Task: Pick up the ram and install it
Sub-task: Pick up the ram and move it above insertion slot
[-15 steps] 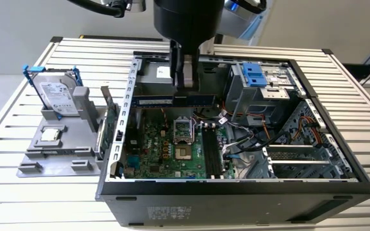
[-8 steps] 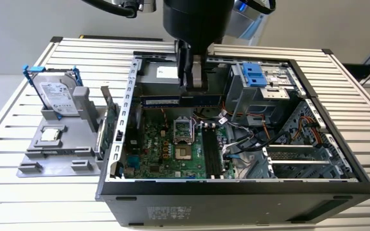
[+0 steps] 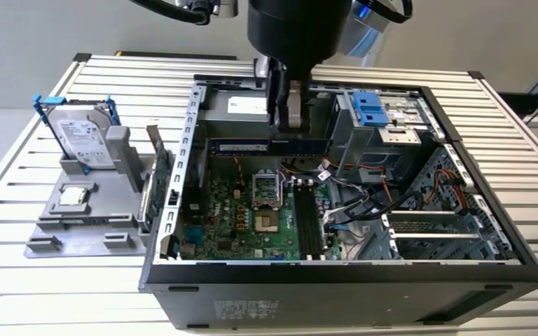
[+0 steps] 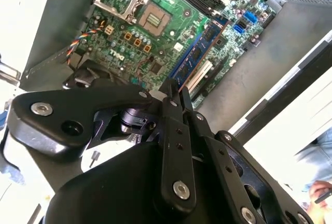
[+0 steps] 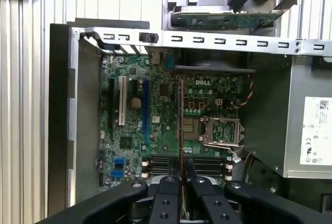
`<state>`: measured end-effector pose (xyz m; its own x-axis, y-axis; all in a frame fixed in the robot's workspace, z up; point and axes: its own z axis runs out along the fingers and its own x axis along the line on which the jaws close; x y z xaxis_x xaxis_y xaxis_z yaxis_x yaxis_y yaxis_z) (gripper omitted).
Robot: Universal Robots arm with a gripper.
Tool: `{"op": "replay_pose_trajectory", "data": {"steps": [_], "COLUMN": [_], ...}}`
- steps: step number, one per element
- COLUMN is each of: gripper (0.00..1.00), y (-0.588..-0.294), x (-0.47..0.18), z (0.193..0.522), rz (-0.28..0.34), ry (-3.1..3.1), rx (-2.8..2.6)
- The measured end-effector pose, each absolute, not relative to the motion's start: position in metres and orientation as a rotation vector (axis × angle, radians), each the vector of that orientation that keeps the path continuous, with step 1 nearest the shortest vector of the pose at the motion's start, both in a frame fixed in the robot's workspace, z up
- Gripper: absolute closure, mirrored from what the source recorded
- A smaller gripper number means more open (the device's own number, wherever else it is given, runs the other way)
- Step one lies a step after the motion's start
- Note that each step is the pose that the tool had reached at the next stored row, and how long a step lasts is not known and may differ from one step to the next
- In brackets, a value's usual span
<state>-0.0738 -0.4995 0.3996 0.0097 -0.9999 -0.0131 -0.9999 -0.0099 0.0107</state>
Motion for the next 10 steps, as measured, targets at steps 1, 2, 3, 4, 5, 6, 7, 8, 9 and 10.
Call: {"op": "replay_pose_trajectory", "data": {"steps": [1,2,3,4,5,6,7,8,9,10], "gripper": [1.00,1.00,1.00,1.00,1.00,1.00,1.00,1.00,1.00,1.00], "y": [-0.4995,-0.4995,-0.4995,-0.4995,-0.4995,-0.4995,-0.4995,-0.4995,-0.4995,-0.4995], "x": [-0.0732,-0.0725,-0.0716,-0.0707,-0.0699,-0.0690,-0.0682,-0.0672,-0.0662,-0.0645], "z": [0.3996,0.3996,0.3996,0.3996,0.3996,0.3996,0.3996,0.3996,0.3996,0.3996], "rz": [0.026,0.026,0.026,0.026,0.026,0.026,0.026,0.026,0.026,0.026], "ry": [2.216,2.223,2.228,2.234,2.239,2.245,2.250,2.256,2.260,2.264], "rx": [-2.224,-2.218,-2.212,-2.206,-2.201,-2.195,-2.190,-2.184,-2.179,-2.175]}}
